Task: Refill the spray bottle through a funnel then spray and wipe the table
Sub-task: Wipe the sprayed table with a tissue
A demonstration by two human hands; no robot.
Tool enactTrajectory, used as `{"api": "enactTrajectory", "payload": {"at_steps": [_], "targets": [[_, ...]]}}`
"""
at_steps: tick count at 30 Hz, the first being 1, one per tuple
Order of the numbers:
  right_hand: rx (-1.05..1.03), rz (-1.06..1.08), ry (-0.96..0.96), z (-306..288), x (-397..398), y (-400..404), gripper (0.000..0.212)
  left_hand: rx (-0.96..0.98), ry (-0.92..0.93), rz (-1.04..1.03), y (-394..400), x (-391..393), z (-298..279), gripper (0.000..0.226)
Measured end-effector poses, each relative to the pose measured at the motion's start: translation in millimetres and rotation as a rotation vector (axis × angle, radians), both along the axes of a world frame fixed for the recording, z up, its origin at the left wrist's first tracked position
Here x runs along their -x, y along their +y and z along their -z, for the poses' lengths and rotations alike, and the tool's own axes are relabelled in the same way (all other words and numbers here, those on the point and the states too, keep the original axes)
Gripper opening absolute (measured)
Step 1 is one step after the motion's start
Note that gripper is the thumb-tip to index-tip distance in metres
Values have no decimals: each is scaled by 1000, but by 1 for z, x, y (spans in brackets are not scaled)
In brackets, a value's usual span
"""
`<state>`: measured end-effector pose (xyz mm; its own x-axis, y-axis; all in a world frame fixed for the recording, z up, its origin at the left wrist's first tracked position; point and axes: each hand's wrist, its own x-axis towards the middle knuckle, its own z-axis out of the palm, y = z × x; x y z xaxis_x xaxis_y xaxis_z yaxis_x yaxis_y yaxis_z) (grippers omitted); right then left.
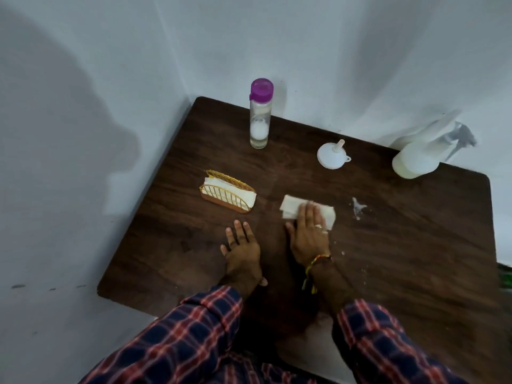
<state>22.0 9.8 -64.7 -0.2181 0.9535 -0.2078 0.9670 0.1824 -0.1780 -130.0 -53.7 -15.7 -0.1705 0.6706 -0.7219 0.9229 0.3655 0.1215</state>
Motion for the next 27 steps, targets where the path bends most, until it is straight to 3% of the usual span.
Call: {"api": "enactTrajectory", "payload": {"at_steps": [3, 9, 15, 20, 23, 25, 27], "targets": [[24, 137, -12, -6, 6, 25, 69, -1, 4, 2, 1, 0, -1, 151], [166, -173, -82, -8, 33, -62, 69, -88, -78, 17, -13, 13, 3, 149], [71, 204, -67, -10, -2, -38, 70, -83, -69, 58, -13, 16, 3, 148], [65, -120, -69, -8, 36, -119, 68, -188, -71, 180, -31, 27, 6, 138], [116, -84, -74, -13, 26, -166, 69, -172, -186, 293, -46, 46, 11, 137], [69, 100, -72, -10, 13, -153, 67, -161, -273, 264, -54, 57, 12, 122], [72, 234, -85, -13, 7, -127, 67, -224, -288, 190, -59, 57, 10, 91]]}}
